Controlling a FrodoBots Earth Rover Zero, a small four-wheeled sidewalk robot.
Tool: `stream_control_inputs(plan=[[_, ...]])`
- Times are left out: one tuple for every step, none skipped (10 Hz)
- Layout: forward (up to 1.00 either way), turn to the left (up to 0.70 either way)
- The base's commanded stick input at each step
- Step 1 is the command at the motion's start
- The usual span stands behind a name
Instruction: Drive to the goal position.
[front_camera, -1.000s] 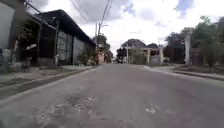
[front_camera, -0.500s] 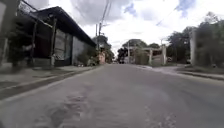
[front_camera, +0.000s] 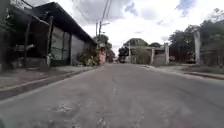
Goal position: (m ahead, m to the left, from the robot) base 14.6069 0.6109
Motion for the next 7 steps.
stream_control_inputs(plan=[[1.0, -0.37], [1.0, -0.4], [1.0, -0.26], [1.0, -0.09], [1.0, 0.0], [1.0, 0.0], [1.0, 0.0]])
